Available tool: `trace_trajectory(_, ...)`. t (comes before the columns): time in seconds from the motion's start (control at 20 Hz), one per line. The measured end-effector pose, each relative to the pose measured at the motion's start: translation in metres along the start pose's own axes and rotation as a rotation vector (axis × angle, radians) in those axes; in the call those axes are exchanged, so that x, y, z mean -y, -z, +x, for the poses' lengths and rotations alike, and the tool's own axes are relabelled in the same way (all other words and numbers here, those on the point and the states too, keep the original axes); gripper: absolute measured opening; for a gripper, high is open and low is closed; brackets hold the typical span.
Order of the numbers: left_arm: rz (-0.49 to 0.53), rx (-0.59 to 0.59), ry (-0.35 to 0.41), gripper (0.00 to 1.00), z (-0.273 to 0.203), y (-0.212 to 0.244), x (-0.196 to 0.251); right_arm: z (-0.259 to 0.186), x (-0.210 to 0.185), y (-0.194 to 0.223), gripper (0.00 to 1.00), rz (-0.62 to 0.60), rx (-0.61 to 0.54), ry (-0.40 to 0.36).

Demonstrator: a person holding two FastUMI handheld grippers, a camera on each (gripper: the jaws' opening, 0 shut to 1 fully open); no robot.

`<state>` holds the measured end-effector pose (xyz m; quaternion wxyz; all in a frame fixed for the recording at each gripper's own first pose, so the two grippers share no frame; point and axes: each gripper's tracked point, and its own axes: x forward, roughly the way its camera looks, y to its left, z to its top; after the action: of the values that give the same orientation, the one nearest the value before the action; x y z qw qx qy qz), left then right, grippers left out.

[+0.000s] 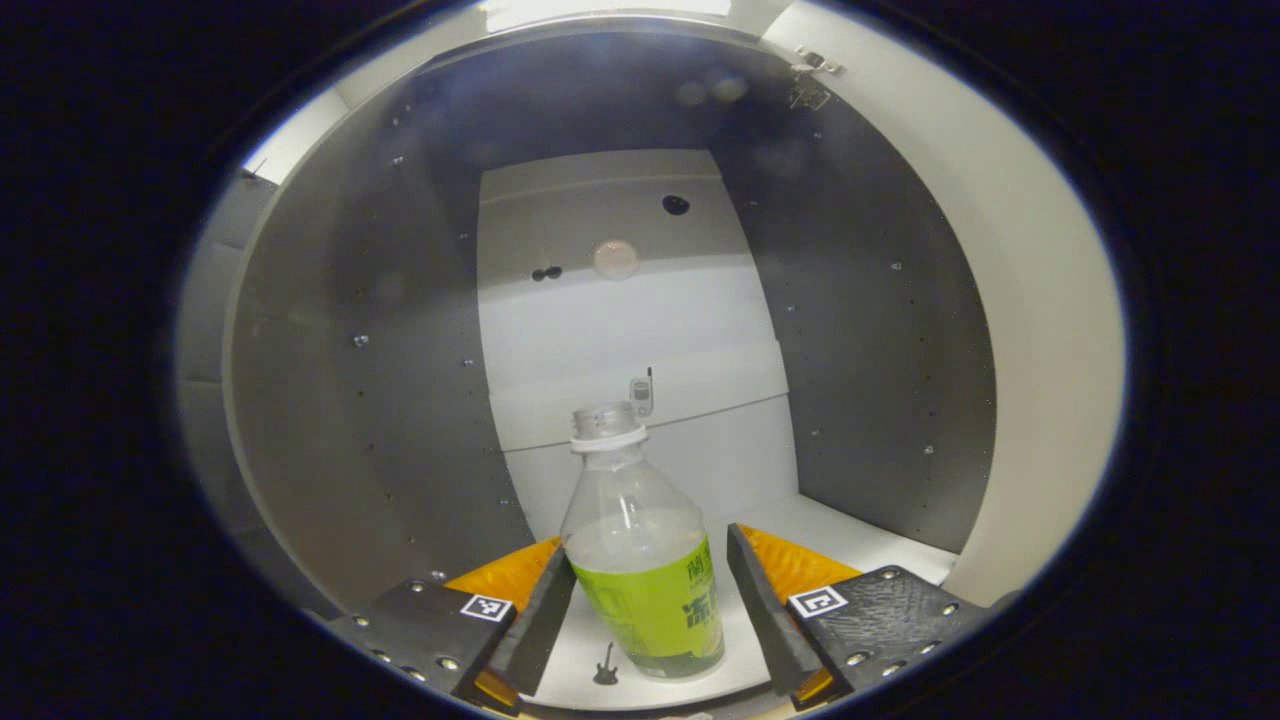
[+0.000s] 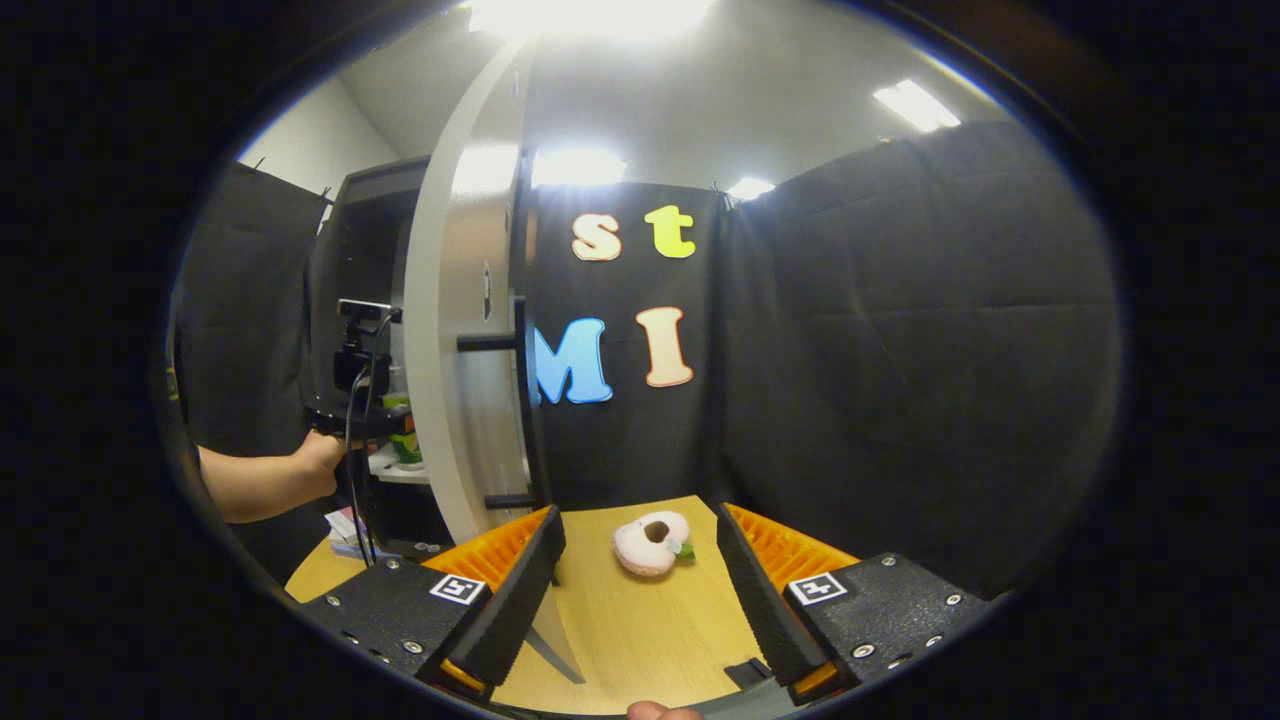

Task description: Open the cabinet door with the right hand, grasp the bottle in the cabinet with the left hand and place it on the coaster, then close the cabinet door with the right hand.

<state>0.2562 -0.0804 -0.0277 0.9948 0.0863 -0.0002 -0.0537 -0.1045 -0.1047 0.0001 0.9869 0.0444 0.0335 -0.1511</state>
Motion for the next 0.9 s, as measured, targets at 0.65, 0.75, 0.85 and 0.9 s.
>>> trace_trajectory(0.65,-0.061,-0.016,-0.033,0.64,-0.013,0.002,-0.003,-0.005,0.045,0.003,0.94,0.049,0.019,0.119)
trace_trajectory(0.75,-0.069,-0.01,-0.042,0.65,-0.024,-0.006,-0.005,0.0,0.046,0.006,0.94,0.075,0.015,0.083)
trace_trajectory(0.85,-0.063,0.002,-0.065,0.65,-0.039,-0.014,-0.009,0.008,0.054,0.01,0.94,0.086,0.001,0.055)
trace_trajectory(0.9,-0.06,0.009,-0.067,0.72,-0.048,-0.021,-0.009,0.01,0.059,0.011,0.94,0.081,-0.002,0.047)
